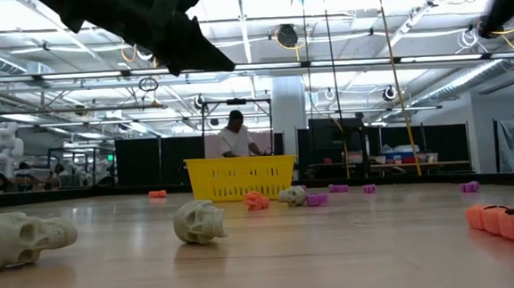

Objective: Sort Halloween decoration
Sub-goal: Put the purple skeleton toy in the green basket

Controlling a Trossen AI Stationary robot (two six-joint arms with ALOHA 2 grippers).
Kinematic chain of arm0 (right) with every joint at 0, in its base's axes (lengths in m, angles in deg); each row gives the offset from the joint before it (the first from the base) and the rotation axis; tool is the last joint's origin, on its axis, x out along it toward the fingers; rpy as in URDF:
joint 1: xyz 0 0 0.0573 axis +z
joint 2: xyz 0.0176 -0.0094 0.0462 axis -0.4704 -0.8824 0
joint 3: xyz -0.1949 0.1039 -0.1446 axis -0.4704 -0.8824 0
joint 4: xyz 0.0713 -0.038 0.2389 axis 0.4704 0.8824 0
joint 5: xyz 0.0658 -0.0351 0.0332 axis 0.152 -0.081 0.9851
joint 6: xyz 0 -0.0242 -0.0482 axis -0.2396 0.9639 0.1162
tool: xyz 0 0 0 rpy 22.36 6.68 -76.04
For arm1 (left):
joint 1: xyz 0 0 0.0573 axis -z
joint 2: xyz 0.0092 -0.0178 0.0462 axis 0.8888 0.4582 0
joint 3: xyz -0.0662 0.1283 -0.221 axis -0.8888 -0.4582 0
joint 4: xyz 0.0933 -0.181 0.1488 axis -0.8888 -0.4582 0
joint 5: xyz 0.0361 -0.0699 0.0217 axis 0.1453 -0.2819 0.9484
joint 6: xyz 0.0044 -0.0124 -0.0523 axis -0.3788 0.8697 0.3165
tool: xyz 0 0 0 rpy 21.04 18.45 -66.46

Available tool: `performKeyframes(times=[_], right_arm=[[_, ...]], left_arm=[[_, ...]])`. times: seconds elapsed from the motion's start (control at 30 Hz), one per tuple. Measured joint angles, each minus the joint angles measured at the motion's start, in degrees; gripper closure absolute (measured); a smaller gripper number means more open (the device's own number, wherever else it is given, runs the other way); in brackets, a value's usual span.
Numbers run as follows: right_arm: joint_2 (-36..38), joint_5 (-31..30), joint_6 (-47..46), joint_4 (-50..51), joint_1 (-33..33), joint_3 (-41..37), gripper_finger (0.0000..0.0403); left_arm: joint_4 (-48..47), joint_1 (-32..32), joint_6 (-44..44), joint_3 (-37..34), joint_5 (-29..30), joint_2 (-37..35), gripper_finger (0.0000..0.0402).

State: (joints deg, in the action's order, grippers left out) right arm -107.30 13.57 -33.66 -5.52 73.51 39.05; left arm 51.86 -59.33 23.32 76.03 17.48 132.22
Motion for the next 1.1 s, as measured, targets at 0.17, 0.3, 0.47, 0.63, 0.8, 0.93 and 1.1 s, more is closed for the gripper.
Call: performKeyframes(times=[0.17, 0.3, 0.47, 0.63, 0.8, 0.93, 1.1], right_arm=[[-0.05, -10.66, 14.46, -4.52, -1.91, 0.00, 0.0254], [-0.05, -15.84, 25.37, -8.93, -2.81, -0.02, 0.0270], [0.02, -20.28, 29.05, -11.61, -4.79, -1.78, 0.0307], [-0.05, -22.72, 33.30, -25.91, -7.09, -10.23, 0.0332], [-0.09, -18.51, 43.34, -48.31, -10.03, -18.15, 0.0343], [-0.09, -16.39, 49.86, -64.56, -11.98, -23.81, 0.0344], [-0.09, -15.23, 55.38, -76.97, -13.83, -29.39, 0.0344]], left_arm=[[-0.42, -0.63, 0.52, 0.00, 2.91, 0.00, 0.0402], [-3.80, -2.38, 4.48, 0.00, 2.97, -0.22, 0.0402], [-9.45, -4.55, 8.05, 0.00, 2.88, -0.68, 0.0402], [-12.45, -6.09, 9.15, 0.07, 2.83, -1.52, 0.0402], [-13.37, -6.79, 6.79, 0.09, 3.51, -2.31, 0.0402], [-13.02, -6.84, 1.58, 0.09, 5.04, -2.25, 0.0402], [-13.32, -7.90, 3.17, 0.17, 11.59, -2.25, 0.0402]])
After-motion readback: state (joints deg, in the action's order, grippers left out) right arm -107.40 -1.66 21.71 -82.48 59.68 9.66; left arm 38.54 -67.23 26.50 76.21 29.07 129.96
